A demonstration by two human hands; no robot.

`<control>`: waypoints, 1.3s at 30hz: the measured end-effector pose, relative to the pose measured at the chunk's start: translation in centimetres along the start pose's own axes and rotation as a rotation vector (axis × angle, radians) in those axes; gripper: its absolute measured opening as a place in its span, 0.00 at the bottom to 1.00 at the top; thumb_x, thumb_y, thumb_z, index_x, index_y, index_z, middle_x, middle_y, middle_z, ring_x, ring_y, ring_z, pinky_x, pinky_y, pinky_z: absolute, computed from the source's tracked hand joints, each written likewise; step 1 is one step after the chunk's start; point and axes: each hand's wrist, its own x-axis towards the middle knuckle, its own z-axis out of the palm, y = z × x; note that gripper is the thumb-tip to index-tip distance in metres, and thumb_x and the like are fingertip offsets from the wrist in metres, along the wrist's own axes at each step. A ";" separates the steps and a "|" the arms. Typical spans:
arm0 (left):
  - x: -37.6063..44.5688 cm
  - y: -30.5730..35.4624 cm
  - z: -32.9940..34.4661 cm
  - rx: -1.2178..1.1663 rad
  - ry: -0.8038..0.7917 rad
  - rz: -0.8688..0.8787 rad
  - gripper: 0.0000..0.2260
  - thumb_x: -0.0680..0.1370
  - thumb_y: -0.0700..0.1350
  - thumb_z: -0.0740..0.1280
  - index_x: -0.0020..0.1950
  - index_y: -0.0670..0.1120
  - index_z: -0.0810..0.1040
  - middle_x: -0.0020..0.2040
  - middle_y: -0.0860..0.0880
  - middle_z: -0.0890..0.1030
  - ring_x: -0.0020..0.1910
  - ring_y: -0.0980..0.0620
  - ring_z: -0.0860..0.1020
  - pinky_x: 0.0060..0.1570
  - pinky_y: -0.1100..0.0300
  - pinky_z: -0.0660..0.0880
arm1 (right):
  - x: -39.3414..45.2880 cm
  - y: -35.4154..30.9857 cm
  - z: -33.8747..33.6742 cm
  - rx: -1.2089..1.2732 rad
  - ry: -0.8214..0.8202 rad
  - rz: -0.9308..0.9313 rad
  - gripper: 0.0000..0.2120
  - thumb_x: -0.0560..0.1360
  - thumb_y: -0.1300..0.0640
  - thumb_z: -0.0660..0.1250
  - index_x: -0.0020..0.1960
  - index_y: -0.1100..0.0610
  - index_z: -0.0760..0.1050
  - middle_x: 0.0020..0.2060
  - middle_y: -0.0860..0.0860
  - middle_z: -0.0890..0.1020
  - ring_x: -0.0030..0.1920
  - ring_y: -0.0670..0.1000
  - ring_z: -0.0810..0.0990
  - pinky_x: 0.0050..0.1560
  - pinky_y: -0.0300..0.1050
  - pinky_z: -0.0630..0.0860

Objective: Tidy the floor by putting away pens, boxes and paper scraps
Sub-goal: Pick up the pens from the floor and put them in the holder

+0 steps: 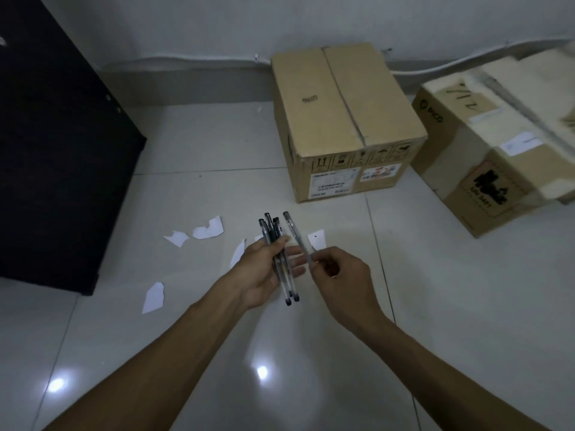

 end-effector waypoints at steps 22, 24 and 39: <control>-4.9 4.2 1.1 -0.041 -0.065 0.166 0.08 0.78 0.38 0.65 0.55 0.37 0.73 0.40 0.42 0.81 0.38 0.48 0.85 0.36 0.55 0.81 | -4.2 -3.5 -0.3 0.221 -0.061 -0.108 0.15 0.69 0.60 0.74 0.48 0.46 0.74 0.43 0.43 0.82 0.42 0.41 0.83 0.43 0.33 0.79; -5.3 4.5 1.3 -0.037 -0.064 0.171 0.08 0.78 0.38 0.66 0.54 0.36 0.74 0.42 0.42 0.81 0.39 0.48 0.85 0.36 0.55 0.81 | -4.2 -4.0 -0.3 0.222 -0.043 -0.106 0.15 0.69 0.61 0.74 0.48 0.46 0.74 0.41 0.42 0.82 0.41 0.40 0.83 0.41 0.32 0.79; -7.7 8.6 2.5 0.066 -0.108 0.288 0.11 0.78 0.35 0.63 0.61 0.39 0.71 0.43 0.42 0.83 0.46 0.43 0.84 0.42 0.49 0.82 | -1.8 -6.9 -2.3 0.270 -0.099 -0.134 0.11 0.70 0.54 0.73 0.51 0.51 0.77 0.48 0.46 0.82 0.48 0.44 0.83 0.48 0.45 0.82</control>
